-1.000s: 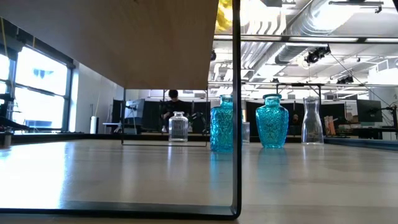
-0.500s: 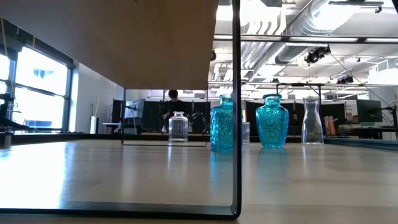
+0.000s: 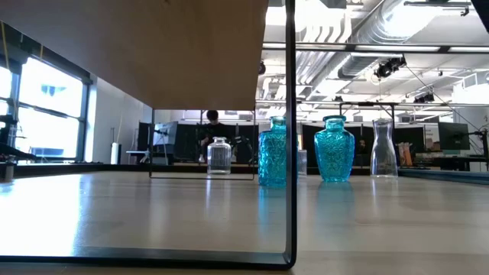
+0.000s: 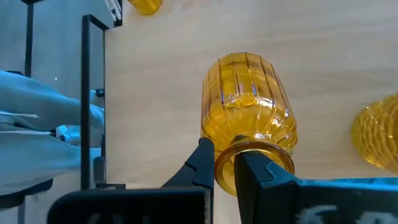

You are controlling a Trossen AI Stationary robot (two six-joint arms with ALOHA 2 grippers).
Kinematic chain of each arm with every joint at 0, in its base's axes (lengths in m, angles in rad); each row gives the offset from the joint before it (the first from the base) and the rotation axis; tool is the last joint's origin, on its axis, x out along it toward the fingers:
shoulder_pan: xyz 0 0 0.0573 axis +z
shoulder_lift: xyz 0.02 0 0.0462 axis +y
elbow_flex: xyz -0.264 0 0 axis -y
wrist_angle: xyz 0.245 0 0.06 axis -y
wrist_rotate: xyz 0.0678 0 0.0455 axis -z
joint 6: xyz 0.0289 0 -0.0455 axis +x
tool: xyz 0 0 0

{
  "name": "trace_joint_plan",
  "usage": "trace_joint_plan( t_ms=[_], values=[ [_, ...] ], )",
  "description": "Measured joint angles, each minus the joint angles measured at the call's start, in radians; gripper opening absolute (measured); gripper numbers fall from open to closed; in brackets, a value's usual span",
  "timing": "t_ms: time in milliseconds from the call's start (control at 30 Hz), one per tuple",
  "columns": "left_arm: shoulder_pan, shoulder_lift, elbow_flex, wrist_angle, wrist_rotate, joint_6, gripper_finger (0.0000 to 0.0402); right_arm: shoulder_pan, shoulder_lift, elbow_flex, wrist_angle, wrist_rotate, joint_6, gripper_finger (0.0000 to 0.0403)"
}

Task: Sort vases onto shelf
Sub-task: Put the right yellow vase on the shelf to align with the other yellow vase

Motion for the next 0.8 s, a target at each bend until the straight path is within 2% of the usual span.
trace_joint_plan(
  t_ms=[167, 533, 800],
  values=[
    [-0.037, 0.070, 0.000, 0.140, 0.125, 0.018, 0.0005, -0.004, 0.000, 0.000, 0.000, 0.004, -0.001, 0.0008],
    [-0.025, 0.231, 0.000, 0.204, 0.128, 0.030, 0.0005, -0.008, 0.000, 0.000, 0.001, 0.004, -0.004, 0.0008],
    [-0.013, 0.273, 0.000, 0.217, 0.102, 0.149, 0.0001, -0.008, 0.000, 0.000, 0.002, 0.005, -0.001, 0.0008]
  ],
)
